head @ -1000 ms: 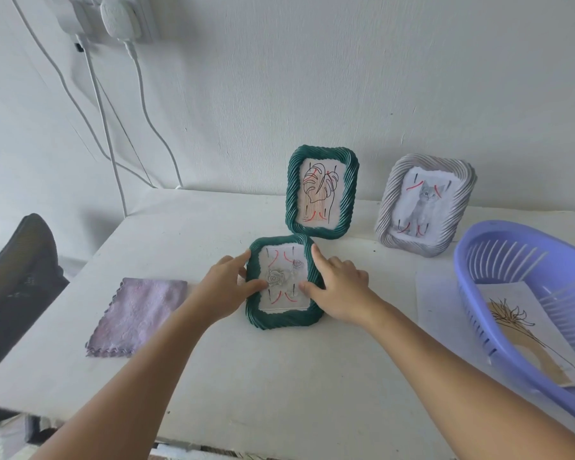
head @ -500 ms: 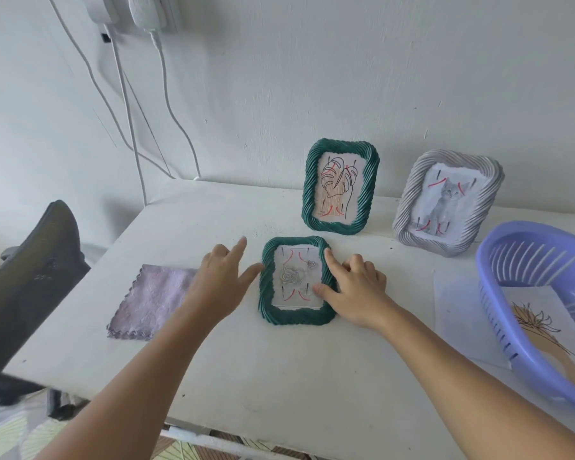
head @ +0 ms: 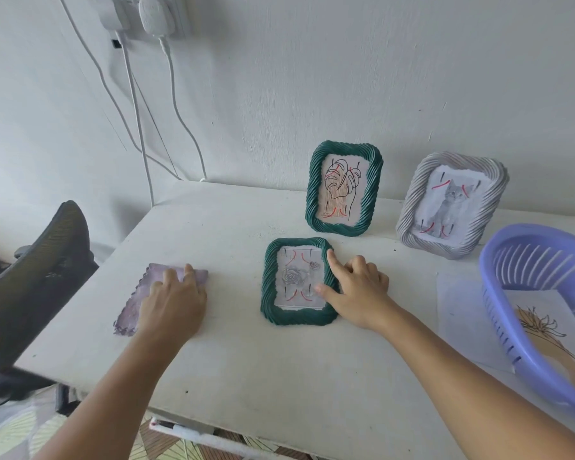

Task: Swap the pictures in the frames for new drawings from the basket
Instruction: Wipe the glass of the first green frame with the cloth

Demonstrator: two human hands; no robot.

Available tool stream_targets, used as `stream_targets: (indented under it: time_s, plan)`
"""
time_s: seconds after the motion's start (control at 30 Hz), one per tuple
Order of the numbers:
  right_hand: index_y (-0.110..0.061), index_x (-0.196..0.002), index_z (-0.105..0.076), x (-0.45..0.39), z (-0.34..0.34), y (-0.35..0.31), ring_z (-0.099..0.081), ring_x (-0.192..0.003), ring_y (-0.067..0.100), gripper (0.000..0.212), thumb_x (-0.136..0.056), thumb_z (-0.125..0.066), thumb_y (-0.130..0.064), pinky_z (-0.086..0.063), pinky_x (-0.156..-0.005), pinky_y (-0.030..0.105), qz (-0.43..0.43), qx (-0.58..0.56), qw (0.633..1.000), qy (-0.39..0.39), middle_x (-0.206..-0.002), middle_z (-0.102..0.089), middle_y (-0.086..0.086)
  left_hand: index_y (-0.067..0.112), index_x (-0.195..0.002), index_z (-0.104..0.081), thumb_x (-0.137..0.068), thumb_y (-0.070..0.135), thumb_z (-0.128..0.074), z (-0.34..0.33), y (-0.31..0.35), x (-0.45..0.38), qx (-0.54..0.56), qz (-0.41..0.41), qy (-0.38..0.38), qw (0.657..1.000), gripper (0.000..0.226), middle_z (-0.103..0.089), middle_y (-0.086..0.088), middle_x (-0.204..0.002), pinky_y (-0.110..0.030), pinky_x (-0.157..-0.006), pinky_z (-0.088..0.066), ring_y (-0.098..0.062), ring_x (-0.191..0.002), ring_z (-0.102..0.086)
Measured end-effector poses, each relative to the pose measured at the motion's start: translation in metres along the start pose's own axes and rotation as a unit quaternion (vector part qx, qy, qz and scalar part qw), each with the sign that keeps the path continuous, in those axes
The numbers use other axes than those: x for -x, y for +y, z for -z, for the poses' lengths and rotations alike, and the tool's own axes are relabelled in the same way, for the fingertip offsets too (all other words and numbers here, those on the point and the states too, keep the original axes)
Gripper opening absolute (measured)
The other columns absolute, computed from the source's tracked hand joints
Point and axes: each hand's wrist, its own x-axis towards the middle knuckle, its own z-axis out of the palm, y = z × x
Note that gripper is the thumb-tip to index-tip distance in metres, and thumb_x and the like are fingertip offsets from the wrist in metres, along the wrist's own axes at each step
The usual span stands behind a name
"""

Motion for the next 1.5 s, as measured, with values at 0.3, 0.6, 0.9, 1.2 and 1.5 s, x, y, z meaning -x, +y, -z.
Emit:
stream_targets:
  time_s: [0.3,0.6,0.9,1.2,1.5]
  plan:
    - [-0.039,-0.160,-0.001,0.004,0.005,-0.007,-0.035,-0.125,0.027,0.081,-0.095,-0.038,-0.070,-0.023,-0.112,0.045,0.006,-0.018,0.999,0.031,-0.128,-0.034,0.001,0.027,-0.121,-0.059,-0.107,0.047,-0.029,0.012,0.008,0.007,0.112,-0.026,0.103,0.988,0.038,-0.050,-0.007,-0.109,-0.046,-0.078,-0.050,-0.035,-0.099,-0.051]
    - [-0.051,-0.157,-0.012,0.006,0.042,-0.057,-0.019,-0.147,0.001,0.082,-0.092,-0.062,-0.060,-0.018,-0.121,0.033,0.114,-0.427,0.896,-0.047,-0.157,-0.025,-0.019,0.006,-0.092,-0.063,-0.108,0.024,-0.041,0.092,0.062,0.034,0.604,-0.082,-0.055,0.791,0.033,-0.064,-0.006,-0.080,-0.031,-0.061,-0.043,-0.020,-0.072,-0.059]
    - [-0.041,-0.136,-0.055,0.001,0.032,-0.043,-0.062,-0.118,0.009,0.063,-0.080,-0.083,-0.035,-0.050,-0.105,0.033,0.008,-0.556,0.831,0.008,-0.127,-0.064,-0.006,0.037,-0.153,-0.035,-0.094,0.018,-0.071,0.067,0.083,0.036,0.651,-0.084,-0.209,0.725,0.072,-0.075,-0.009,-0.103,-0.043,-0.083,-0.061,-0.024,-0.100,-0.073]
    - [-0.040,-0.146,-0.043,-0.002,0.031,-0.015,-0.054,-0.124,0.015,0.075,-0.082,-0.081,-0.028,-0.043,-0.110,0.035,-0.037,-0.471,0.878,0.075,-0.131,-0.058,-0.001,0.044,-0.158,-0.020,-0.091,0.022,-0.075,0.038,0.097,0.016,0.535,-0.100,-0.128,0.829,0.090,-0.075,0.003,-0.085,-0.044,-0.086,-0.058,-0.017,-0.079,-0.067]
    - [-0.026,-0.154,-0.031,-0.024,0.031,-0.016,-0.047,-0.134,0.022,0.081,-0.087,-0.076,-0.031,-0.037,-0.102,0.028,-0.031,-0.288,0.953,0.088,-0.147,-0.051,0.006,0.032,-0.158,-0.026,-0.093,0.029,-0.068,0.032,0.109,-0.004,0.391,-0.137,-0.070,0.907,0.077,-0.069,0.008,-0.096,-0.024,-0.071,-0.050,-0.009,-0.085,-0.065]
